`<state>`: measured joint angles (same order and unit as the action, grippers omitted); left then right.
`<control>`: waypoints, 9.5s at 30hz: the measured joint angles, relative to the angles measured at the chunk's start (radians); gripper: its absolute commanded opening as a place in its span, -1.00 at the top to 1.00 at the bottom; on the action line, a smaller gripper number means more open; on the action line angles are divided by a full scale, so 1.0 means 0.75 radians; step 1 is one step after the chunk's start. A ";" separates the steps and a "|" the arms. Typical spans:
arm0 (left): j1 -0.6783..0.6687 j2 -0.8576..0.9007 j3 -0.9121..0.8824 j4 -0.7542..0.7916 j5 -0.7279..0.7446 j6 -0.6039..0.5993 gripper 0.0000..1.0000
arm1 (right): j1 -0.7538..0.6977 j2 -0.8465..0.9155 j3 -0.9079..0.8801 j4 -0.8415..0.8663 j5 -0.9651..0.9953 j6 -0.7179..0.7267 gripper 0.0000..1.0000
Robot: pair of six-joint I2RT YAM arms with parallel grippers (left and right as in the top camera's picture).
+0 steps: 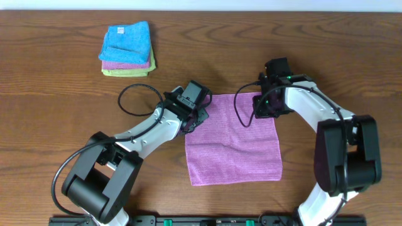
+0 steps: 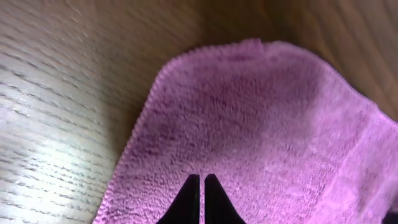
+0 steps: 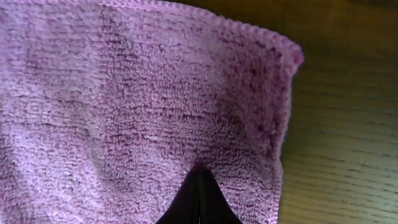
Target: Fold the cloth
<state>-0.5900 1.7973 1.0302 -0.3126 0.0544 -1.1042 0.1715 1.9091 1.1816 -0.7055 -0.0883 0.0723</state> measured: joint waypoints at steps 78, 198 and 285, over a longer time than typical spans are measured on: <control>0.257 0.128 0.393 -0.220 0.108 0.297 -0.68 | 0.045 -0.202 0.039 -0.009 0.061 0.228 -0.99; -0.234 -0.422 -0.555 -0.027 0.161 0.241 0.88 | -0.121 -1.106 -1.090 0.166 -0.169 0.666 0.97; -0.382 -0.402 -0.403 -0.282 0.272 0.273 0.21 | -0.040 -1.239 -0.762 -0.238 -0.041 0.625 0.97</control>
<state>-0.8764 1.4956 0.7277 -0.5240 0.2581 -0.8997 0.1417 0.9802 0.6098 -0.8841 -0.1188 0.5411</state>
